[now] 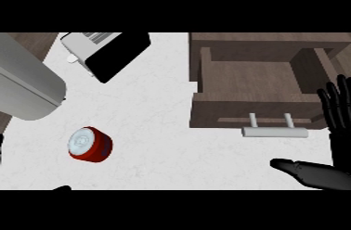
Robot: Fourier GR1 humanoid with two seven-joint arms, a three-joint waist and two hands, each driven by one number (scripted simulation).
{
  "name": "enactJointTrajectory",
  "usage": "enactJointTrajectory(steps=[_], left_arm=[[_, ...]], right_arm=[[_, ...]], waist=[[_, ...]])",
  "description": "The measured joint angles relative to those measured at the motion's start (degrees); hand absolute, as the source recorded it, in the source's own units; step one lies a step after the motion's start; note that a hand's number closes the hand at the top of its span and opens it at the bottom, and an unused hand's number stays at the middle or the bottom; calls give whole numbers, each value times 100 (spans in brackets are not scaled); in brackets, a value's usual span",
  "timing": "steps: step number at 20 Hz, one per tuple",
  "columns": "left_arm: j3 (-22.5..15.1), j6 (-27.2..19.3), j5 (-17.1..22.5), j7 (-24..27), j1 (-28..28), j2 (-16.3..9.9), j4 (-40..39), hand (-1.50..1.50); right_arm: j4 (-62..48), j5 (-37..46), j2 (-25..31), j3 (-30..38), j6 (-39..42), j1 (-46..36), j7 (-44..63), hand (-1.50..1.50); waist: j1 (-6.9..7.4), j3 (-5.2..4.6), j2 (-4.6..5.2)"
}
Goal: Pick up the can, place it into the drawer and close the drawer
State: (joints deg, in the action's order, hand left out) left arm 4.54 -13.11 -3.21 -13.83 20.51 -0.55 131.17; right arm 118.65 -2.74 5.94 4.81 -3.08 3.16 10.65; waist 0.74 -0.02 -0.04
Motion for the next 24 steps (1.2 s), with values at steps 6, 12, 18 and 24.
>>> enactJointTrajectory(steps=[6,12,18,24], left_arm=[[99,-135,68,-495,258,-25,475,-150],[94,-208,-124,-730,-108,1,277,-150],[-310,-502,-255,-364,-188,41,-435,-150],[-667,-902,-296,233,-88,51,-1242,-150]], right_arm=[[-135,-71,1,152,95,131,-47,-150],[91,-67,-75,143,206,416,-105,-150],[27,5,-119,204,181,320,-113,-150],[75,-215,-56,452,387,482,-232,-150]], waist=[[-43,1,-3],[-76,4,0],[-72,2,1],[-77,1,0]])
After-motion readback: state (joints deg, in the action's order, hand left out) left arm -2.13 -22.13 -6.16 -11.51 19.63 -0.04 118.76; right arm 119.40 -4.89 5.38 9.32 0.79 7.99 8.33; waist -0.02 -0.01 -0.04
